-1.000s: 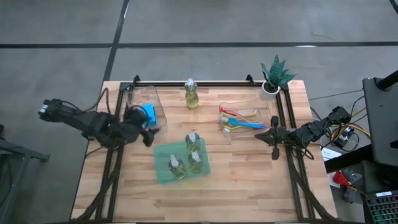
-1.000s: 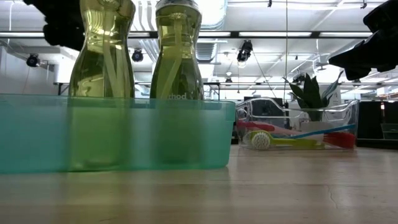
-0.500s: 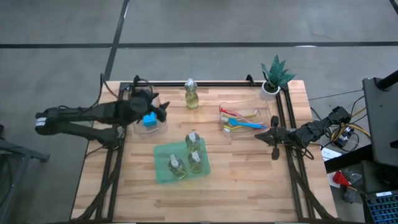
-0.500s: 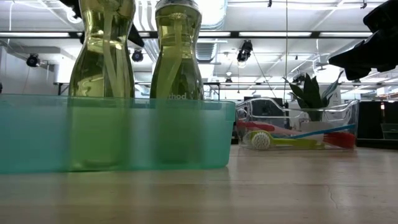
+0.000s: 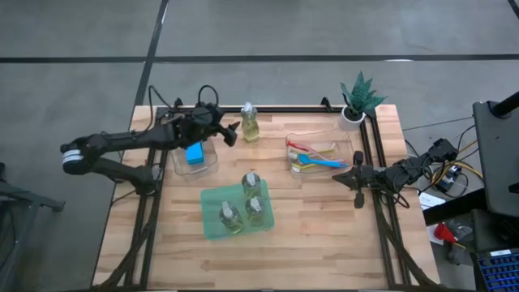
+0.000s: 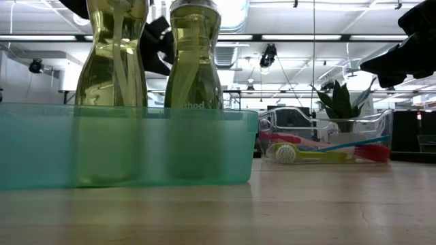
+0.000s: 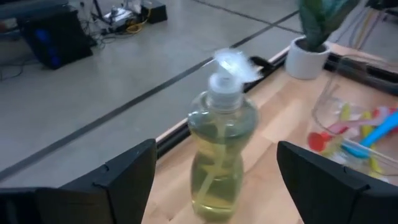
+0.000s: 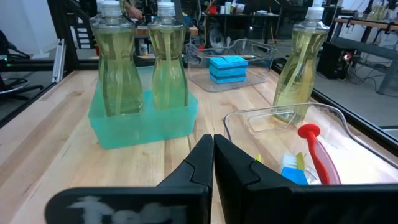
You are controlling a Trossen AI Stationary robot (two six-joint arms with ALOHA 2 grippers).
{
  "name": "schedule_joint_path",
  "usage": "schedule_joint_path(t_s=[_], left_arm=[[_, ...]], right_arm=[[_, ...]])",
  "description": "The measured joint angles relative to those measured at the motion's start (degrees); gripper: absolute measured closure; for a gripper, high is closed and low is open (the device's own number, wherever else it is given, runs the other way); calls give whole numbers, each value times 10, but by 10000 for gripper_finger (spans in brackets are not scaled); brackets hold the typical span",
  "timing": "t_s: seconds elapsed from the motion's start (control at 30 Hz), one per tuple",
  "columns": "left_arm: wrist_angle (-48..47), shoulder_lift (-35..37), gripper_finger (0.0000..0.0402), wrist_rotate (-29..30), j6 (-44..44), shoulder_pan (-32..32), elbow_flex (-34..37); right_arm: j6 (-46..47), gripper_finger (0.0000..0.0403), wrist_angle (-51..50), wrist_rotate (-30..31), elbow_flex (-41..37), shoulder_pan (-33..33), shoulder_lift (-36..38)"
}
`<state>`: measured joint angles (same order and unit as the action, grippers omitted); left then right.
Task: Pick & Place Kitchen Sink Supplies
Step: Put the green soap dispenser into the green bin
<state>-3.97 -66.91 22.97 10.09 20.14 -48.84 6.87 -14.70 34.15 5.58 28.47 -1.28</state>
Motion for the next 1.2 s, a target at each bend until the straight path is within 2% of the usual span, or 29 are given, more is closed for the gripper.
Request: schedule_joint_path(t_s=[0.23, 0.6, 0.87, 1.2], left_arm=[[59, -67, 78, -51, -29, 24, -17], [70, -158, 78, -53, -41, 46, -65], [71, -196, 78, -59, -41, 53, -82], [120, -221, 80, -75, -42, 61, -82]], right_arm=[[0, 394, 0, 0, 0, 0, 0], [0, 394, 0, 0, 0, 0, 0], [0, 394, 0, 0, 0, 0, 0], [0, 394, 0, 0, 0, 0, 0]])
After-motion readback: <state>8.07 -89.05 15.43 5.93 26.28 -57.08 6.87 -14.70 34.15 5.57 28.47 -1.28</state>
